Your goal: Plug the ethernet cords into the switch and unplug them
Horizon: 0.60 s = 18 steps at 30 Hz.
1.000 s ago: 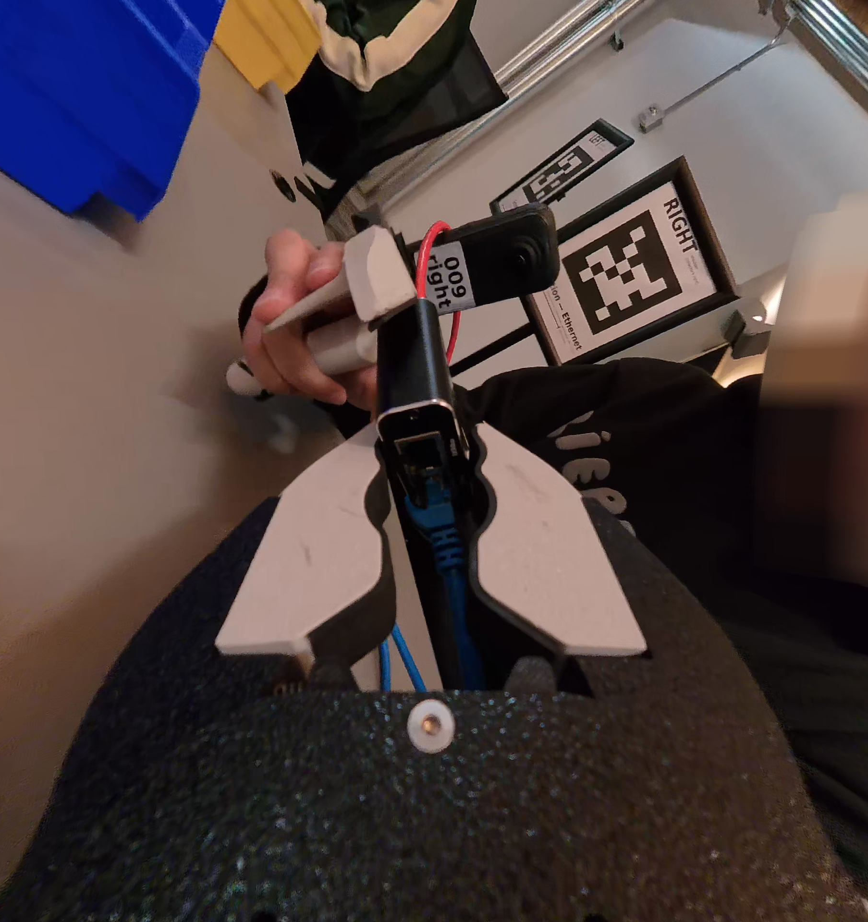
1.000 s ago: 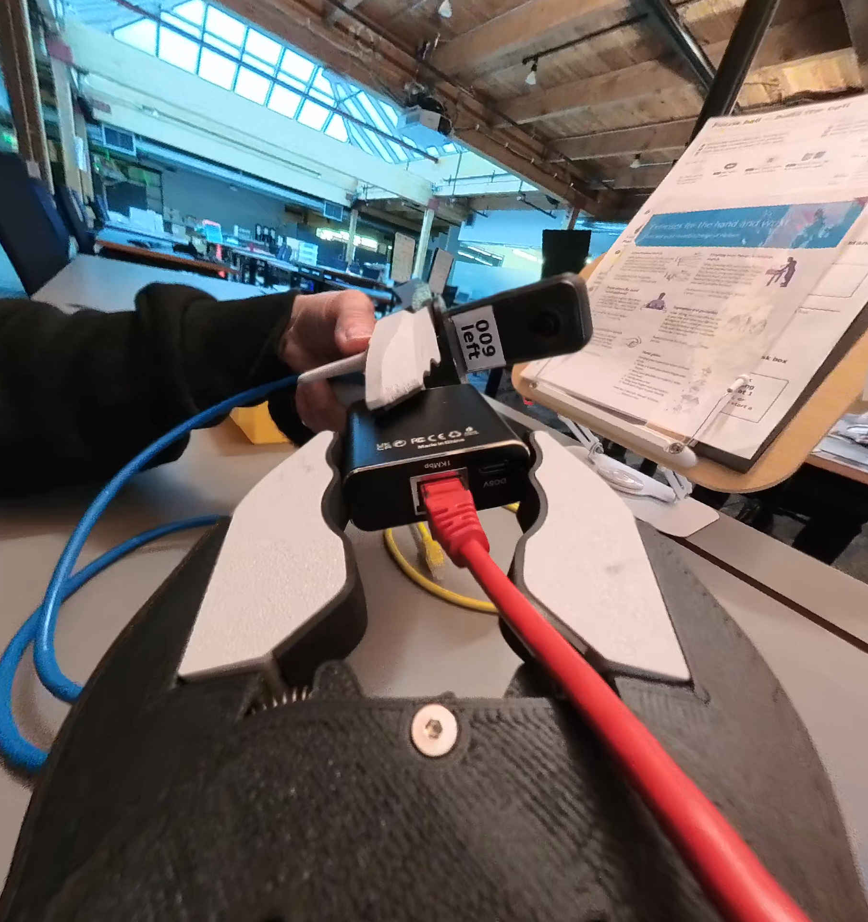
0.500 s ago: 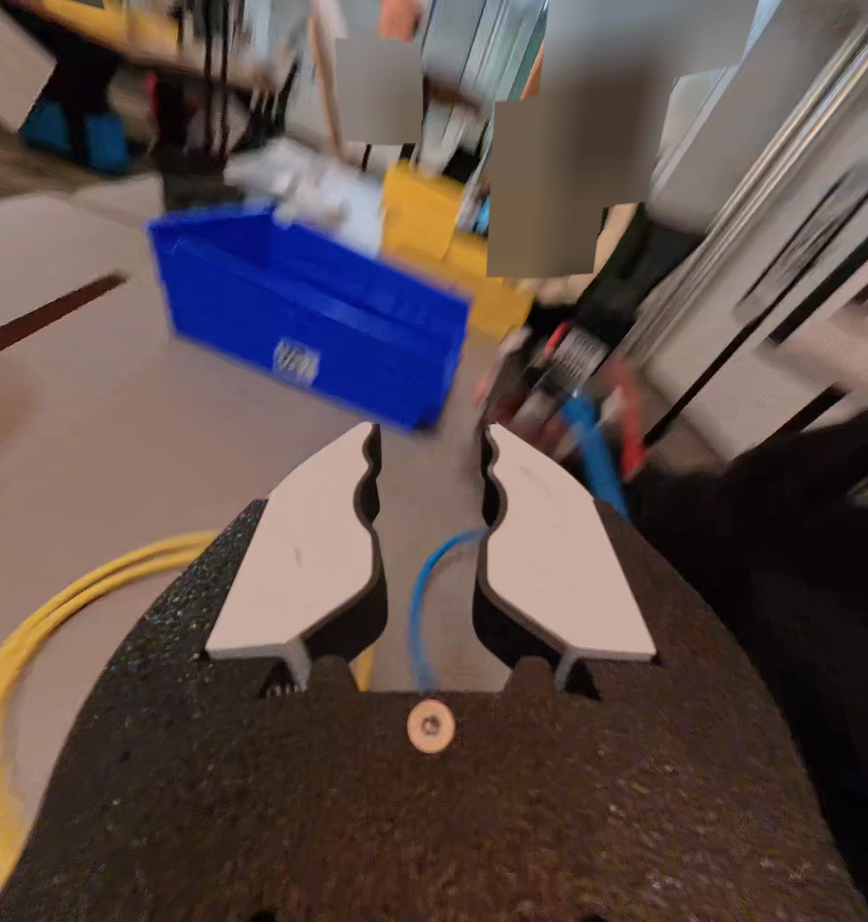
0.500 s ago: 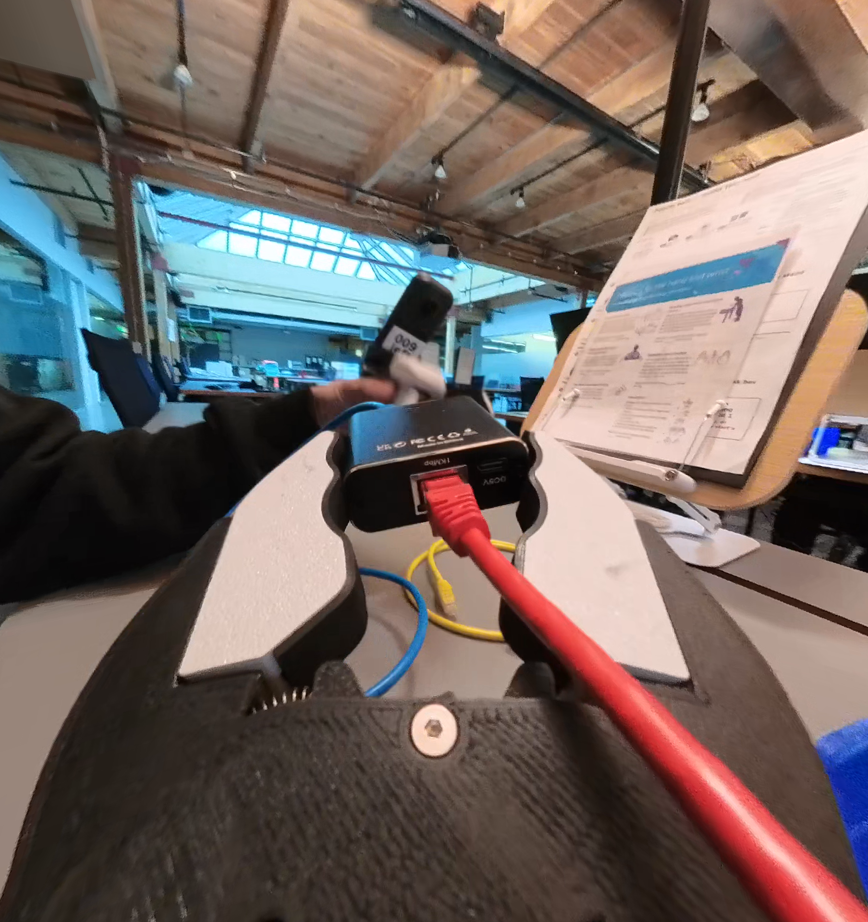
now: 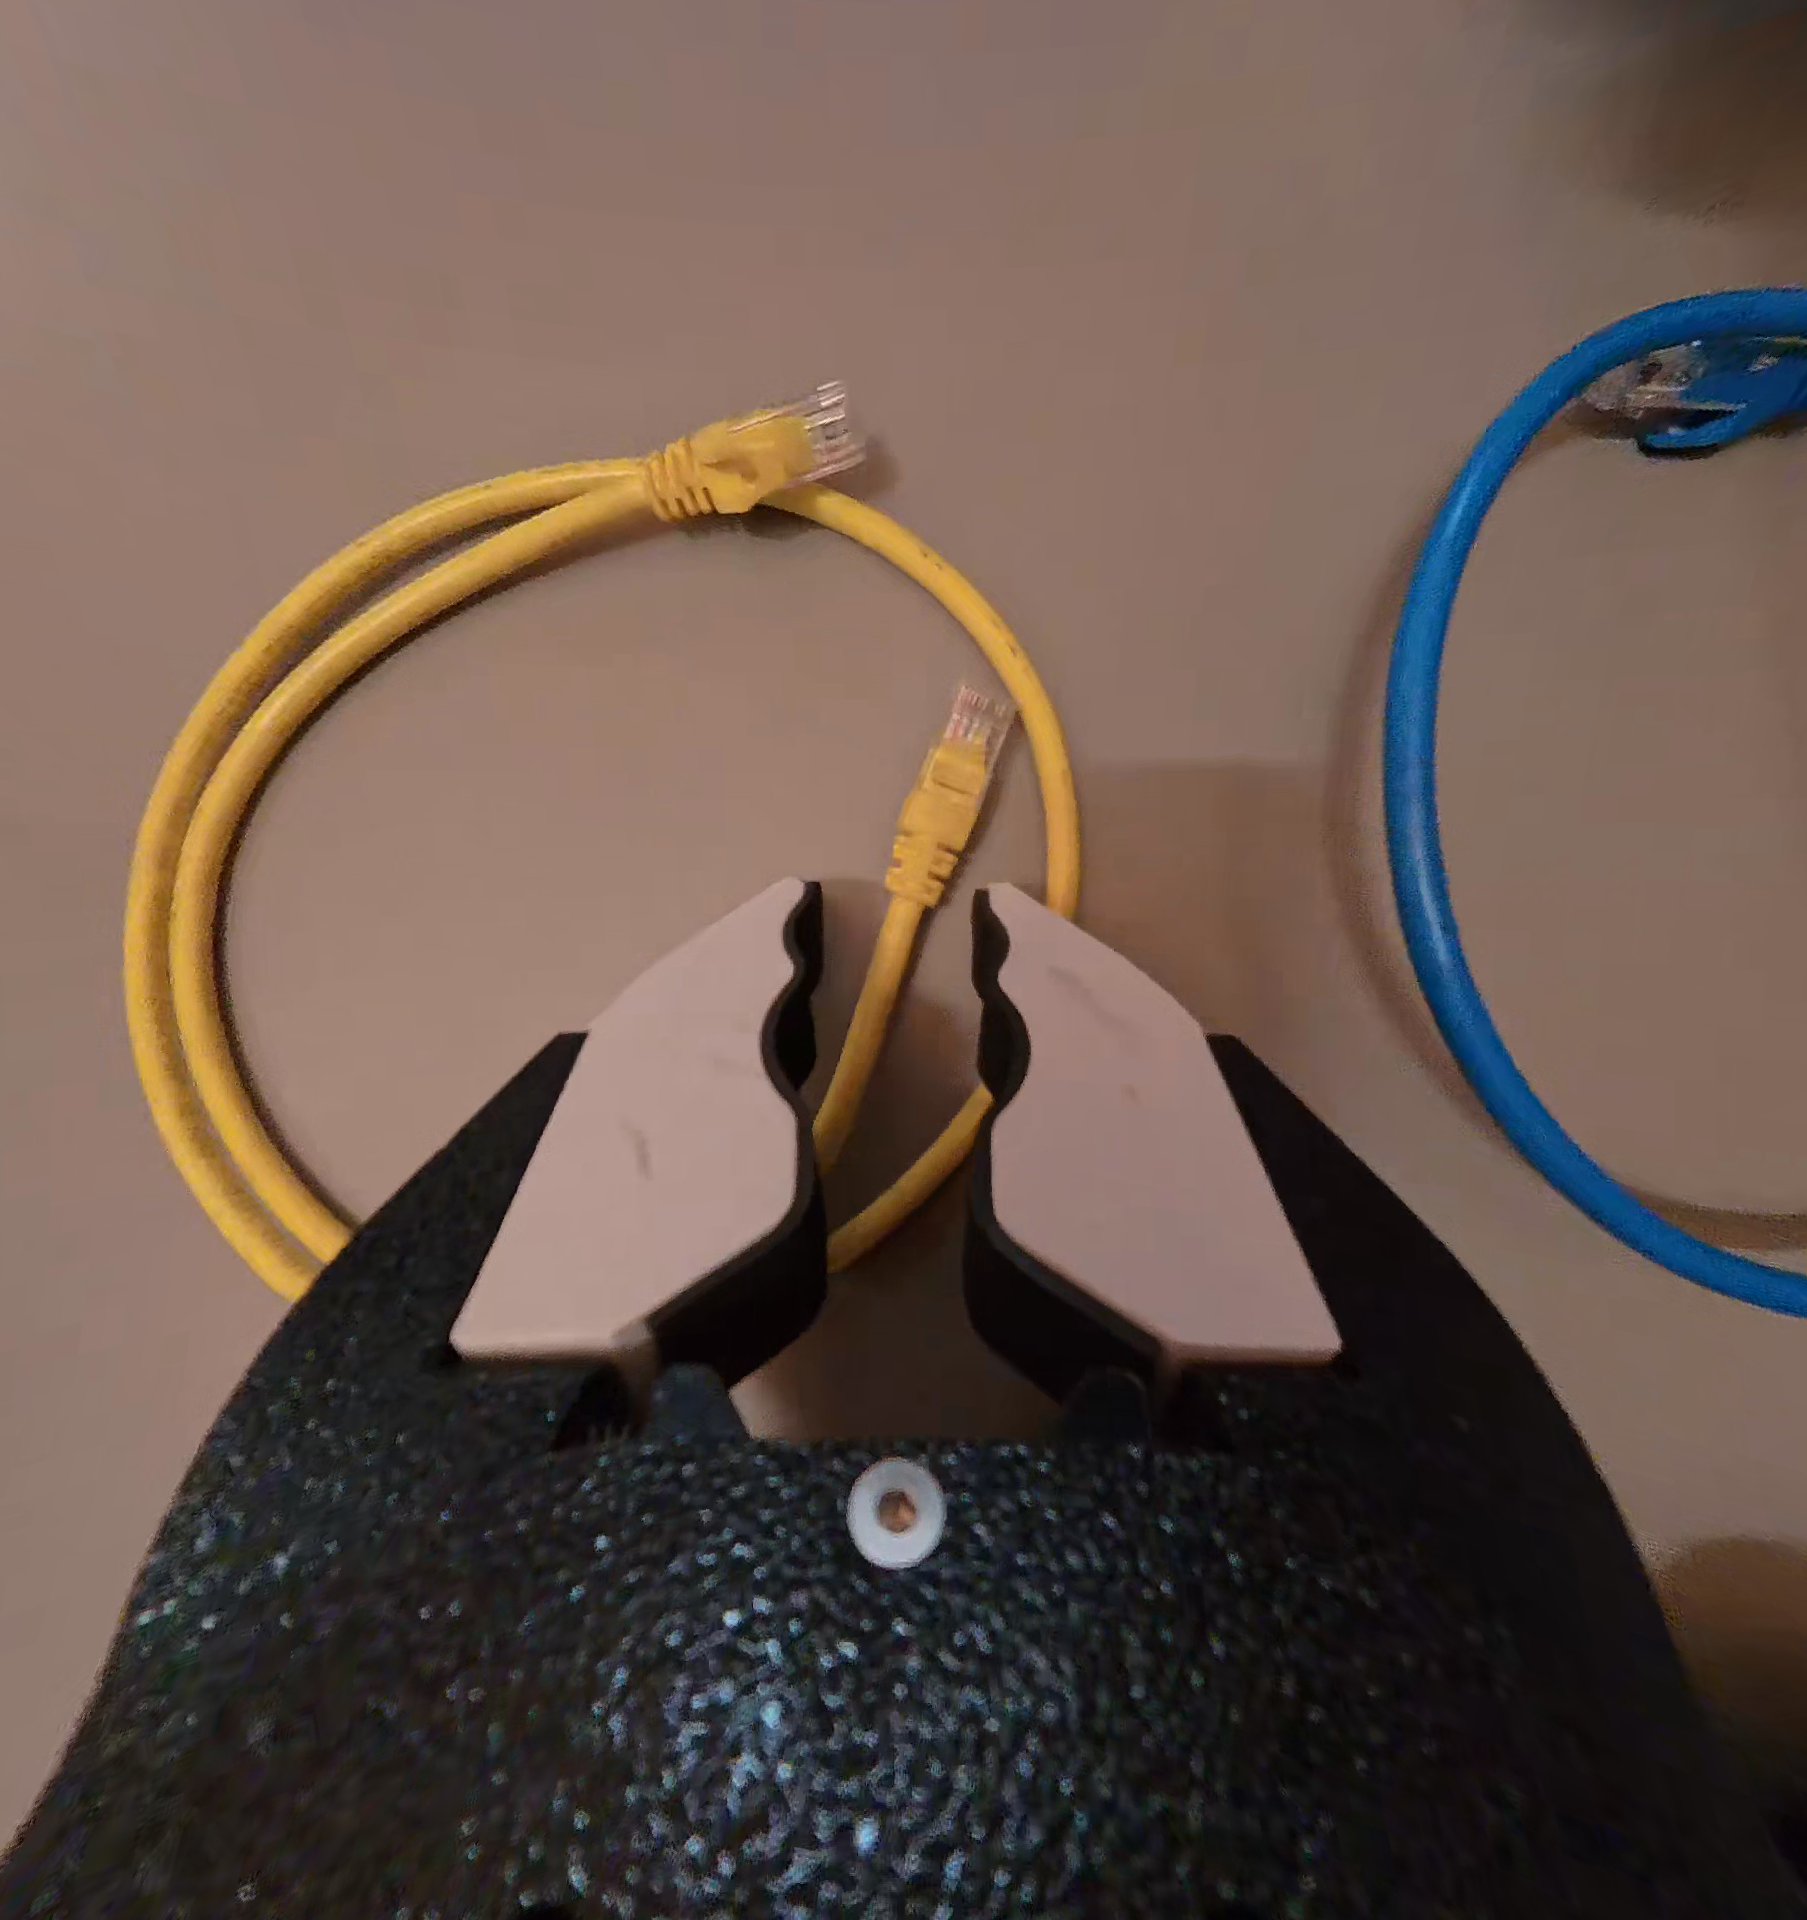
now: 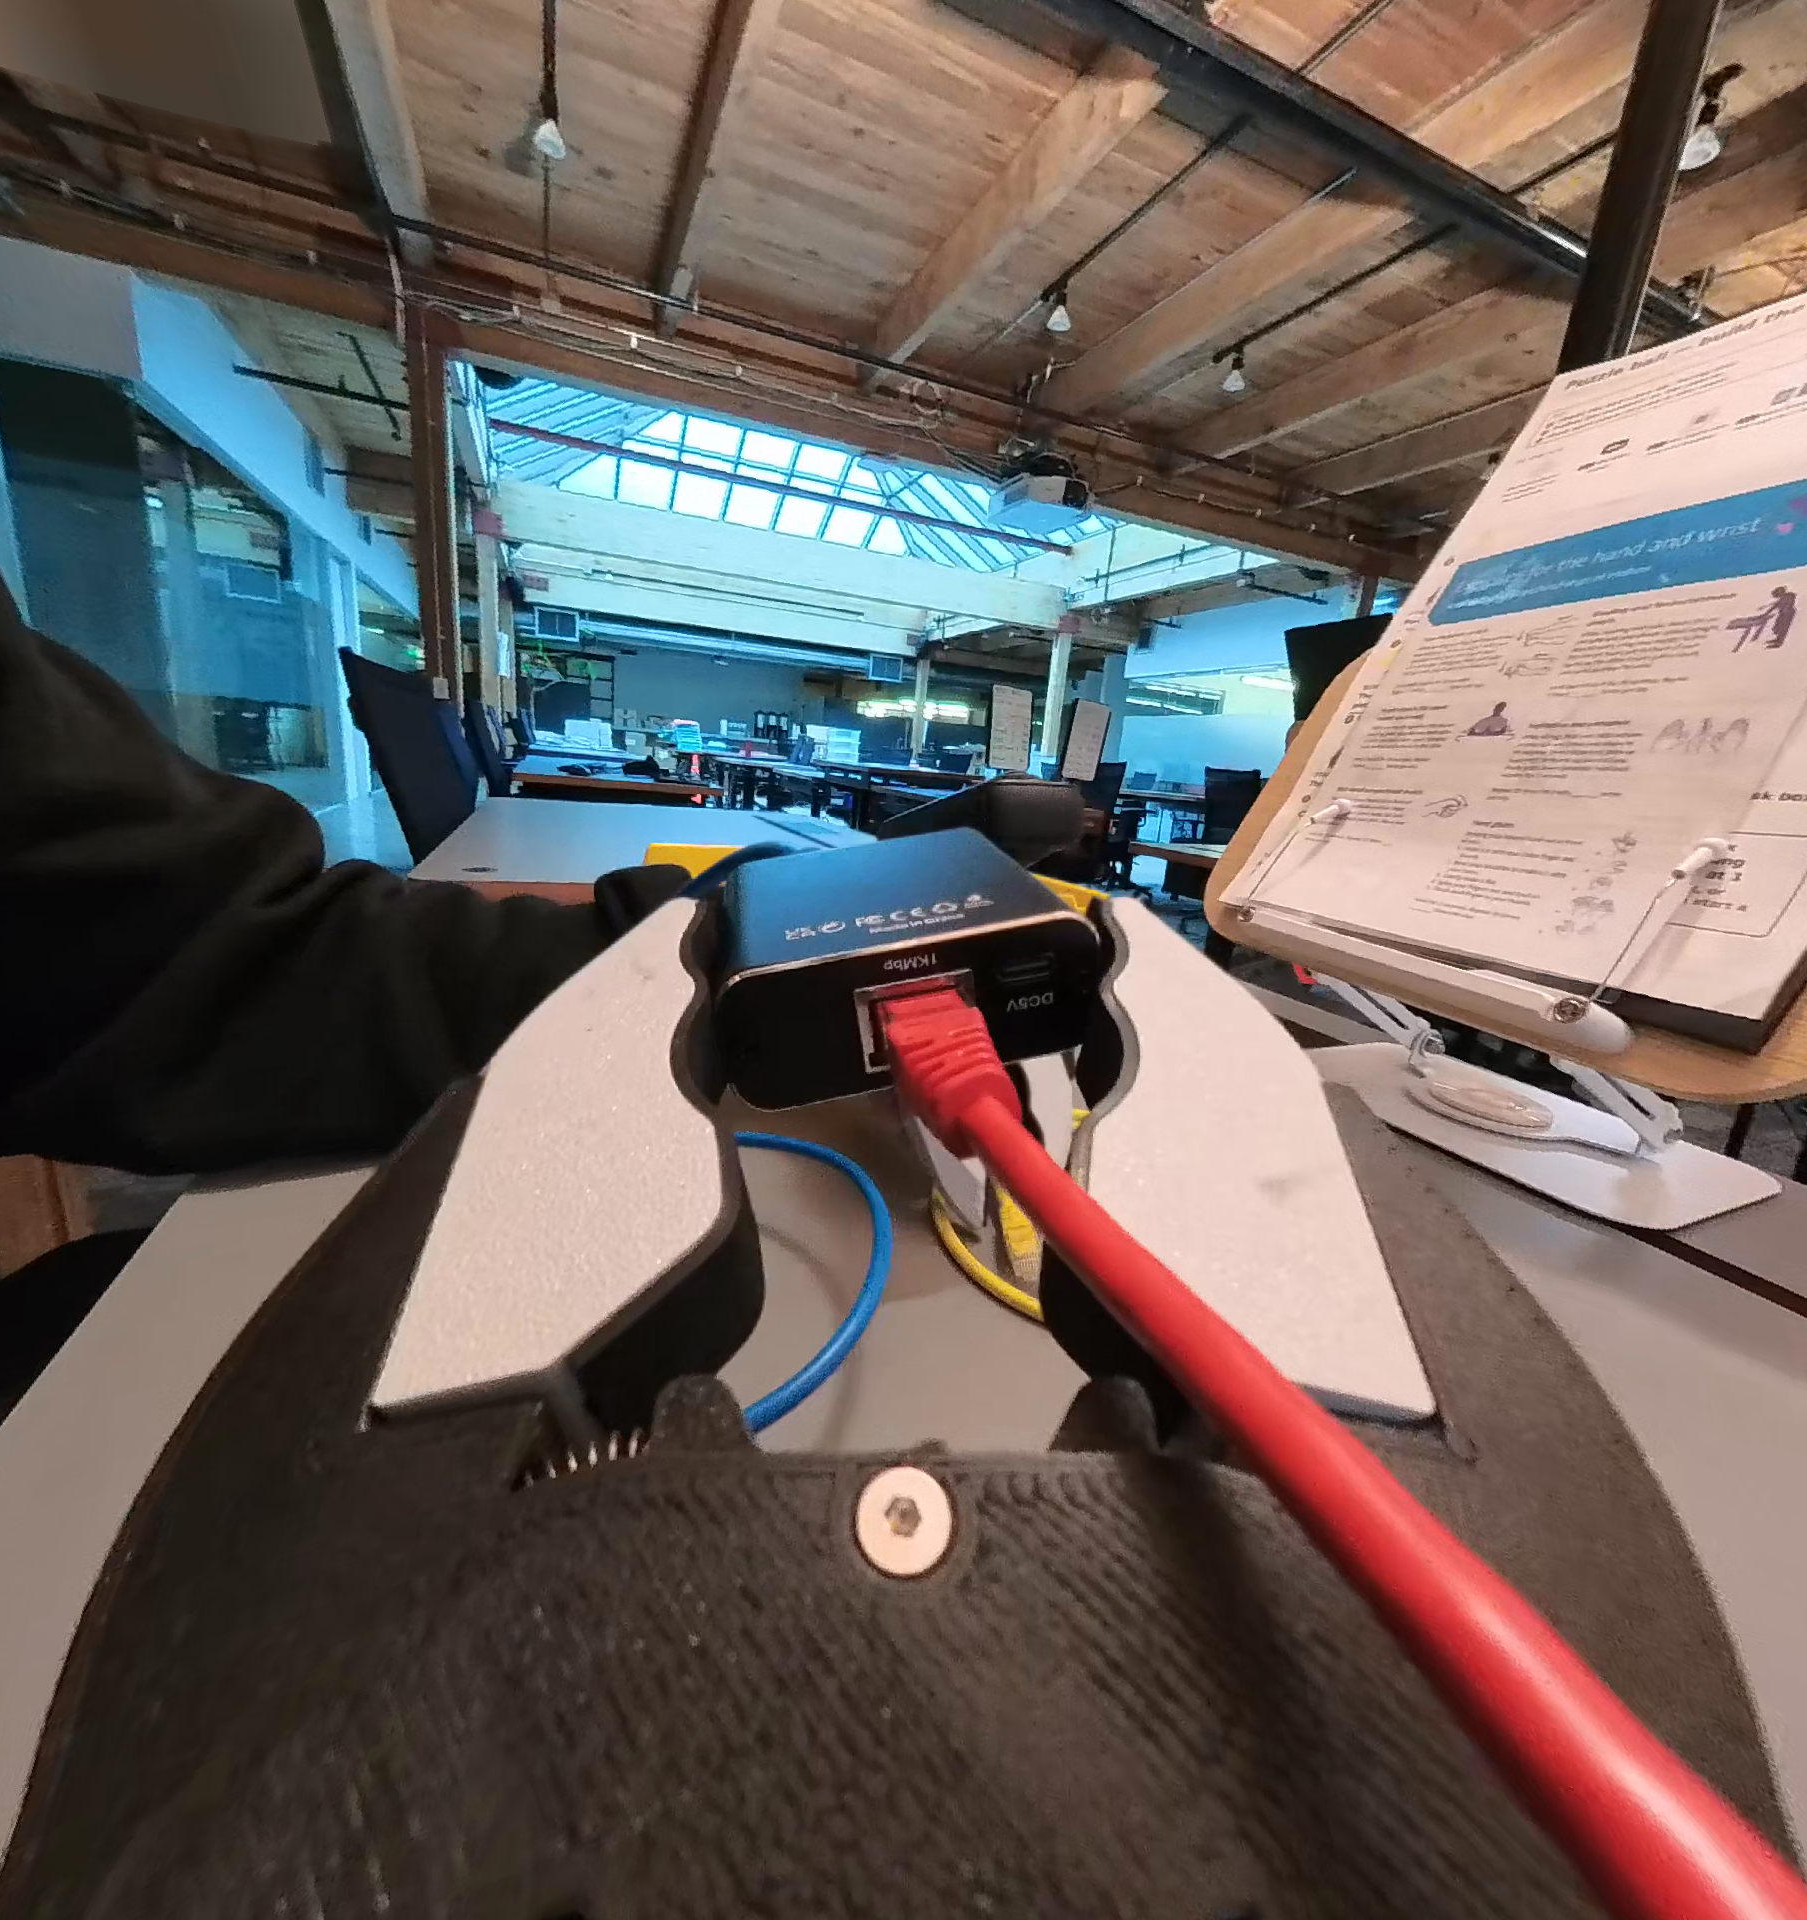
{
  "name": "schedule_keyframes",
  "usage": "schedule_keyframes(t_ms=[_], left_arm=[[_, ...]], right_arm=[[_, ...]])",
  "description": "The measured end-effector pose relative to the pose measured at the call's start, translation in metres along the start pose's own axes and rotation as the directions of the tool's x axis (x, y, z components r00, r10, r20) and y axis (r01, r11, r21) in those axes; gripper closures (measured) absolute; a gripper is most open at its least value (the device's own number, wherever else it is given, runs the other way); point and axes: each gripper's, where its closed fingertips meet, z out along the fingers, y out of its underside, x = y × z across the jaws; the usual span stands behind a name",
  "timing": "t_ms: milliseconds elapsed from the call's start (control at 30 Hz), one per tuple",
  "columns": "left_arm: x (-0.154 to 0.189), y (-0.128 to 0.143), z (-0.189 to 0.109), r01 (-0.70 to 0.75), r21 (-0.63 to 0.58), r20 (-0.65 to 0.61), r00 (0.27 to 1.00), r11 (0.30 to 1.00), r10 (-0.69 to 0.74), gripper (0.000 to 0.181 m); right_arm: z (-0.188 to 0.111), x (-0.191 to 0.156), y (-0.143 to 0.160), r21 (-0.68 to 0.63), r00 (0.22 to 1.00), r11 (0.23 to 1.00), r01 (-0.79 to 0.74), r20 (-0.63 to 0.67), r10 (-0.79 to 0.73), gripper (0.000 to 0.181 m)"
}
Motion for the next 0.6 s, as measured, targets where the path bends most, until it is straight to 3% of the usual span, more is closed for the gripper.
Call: schedule_keyframes(t_ms=[100, 233, 433, 600], left_arm=[[-0.004, 0.001, 0.002, -0.037, -0.039, 0.034, 0.999, 0.999, 0.038, 0.171], [0.001, -0.007, -0.005, -0.020, -0.086, 0.034, 0.999, 0.996, 0.023, 0.173], [0.025, -0.059, -0.052, 0.104, -0.112, 0.065, 0.993, 0.988, -0.097, 0.173], [0.063, -0.102, -0.082, 0.052, -0.079, 0.122, 0.992, 0.996, -0.042, 0.173]], right_arm=[[0.001, 0.000, 0.004, -0.019, 1.000, 1.000, 0.004, -0.005, -0.004, 0.114], [0.000, 0.006, 0.007, -0.037, 0.999, 0.999, 0.009, -0.036, -0.010, 0.114], [0.001, 0.005, 0.009, -0.052, 0.999, 0.998, 0.019, -0.032, -0.021, 0.114], [0.002, 0.001, 0.006, -0.027, 1.000, 1.000, 0.000, -0.006, 0.000, 0.114]])
